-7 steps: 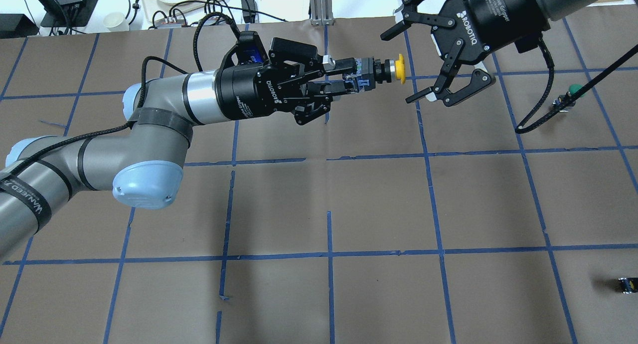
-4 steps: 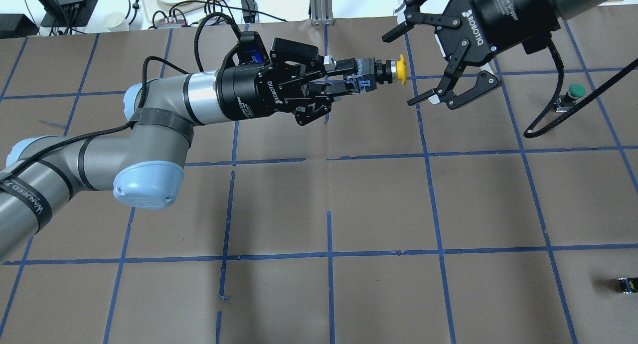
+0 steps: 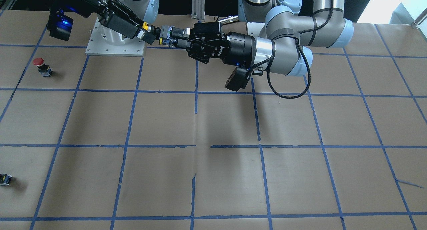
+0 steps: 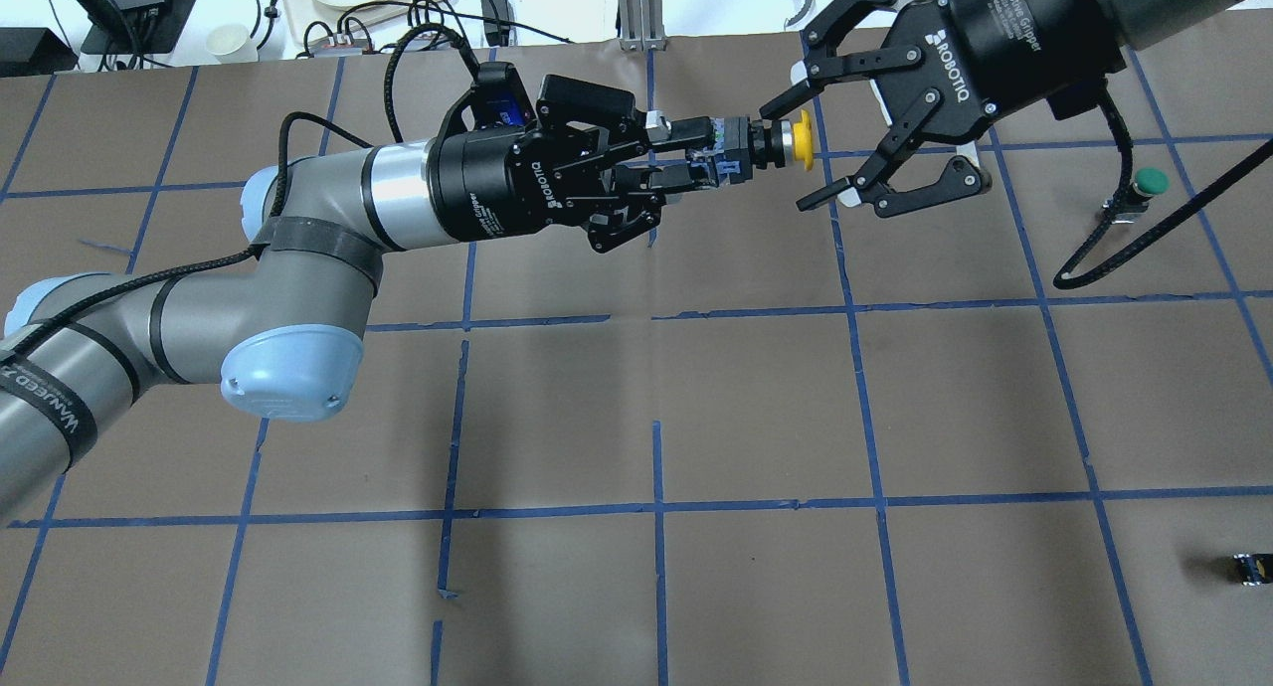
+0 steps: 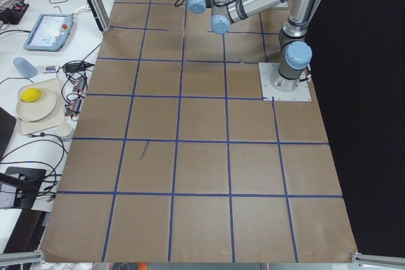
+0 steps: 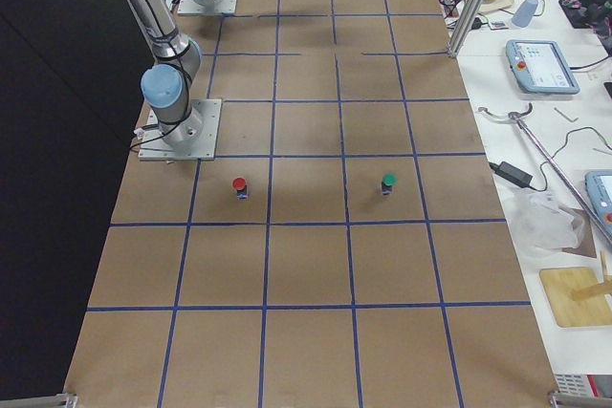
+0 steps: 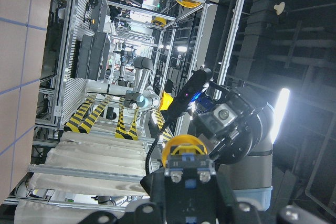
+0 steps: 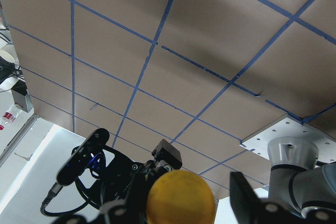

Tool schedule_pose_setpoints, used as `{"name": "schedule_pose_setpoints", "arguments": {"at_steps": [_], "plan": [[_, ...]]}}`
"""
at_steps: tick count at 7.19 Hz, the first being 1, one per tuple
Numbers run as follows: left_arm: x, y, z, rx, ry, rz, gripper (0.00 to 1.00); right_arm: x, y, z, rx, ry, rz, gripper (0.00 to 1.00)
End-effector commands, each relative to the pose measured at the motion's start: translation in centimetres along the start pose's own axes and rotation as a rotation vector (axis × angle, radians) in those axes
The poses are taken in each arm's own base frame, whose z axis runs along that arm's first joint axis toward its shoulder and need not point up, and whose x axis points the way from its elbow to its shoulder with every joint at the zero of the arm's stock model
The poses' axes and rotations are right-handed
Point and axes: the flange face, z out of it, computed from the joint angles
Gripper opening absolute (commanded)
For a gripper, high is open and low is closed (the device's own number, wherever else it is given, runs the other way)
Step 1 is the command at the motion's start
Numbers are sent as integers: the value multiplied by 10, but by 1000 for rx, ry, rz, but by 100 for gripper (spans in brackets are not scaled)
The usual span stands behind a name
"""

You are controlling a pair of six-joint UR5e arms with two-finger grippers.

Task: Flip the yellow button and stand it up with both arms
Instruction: 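Bring the block's yellow cap between the open right gripper fingers, then close the right gripper on the yellow cap and open the left gripper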

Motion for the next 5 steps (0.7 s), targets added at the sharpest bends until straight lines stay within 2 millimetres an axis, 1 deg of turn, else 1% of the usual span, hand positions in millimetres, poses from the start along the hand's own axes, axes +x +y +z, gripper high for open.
{"name": "schedule_pose_setpoints", "arguments": {"at_steps": [1,2,3,4,5], "plan": [[-1,-2,0,0,1,-6,34,0,2,-1,-2,-4,0,32],[-2,-2,0,1,1,-7,56,-1,3,-2,-1,-6,-4,29],[1,-3,-2,3,0,-28,100,-1,3,-2,0,-6,-5,27],[1,-4,-1,-1,0,-45,100,-1,2,-2,-1,-6,-4,26],[6,-3,-2,-5,-11,-44,100,-3,-1,-5,6,-11,-4,25]]}}
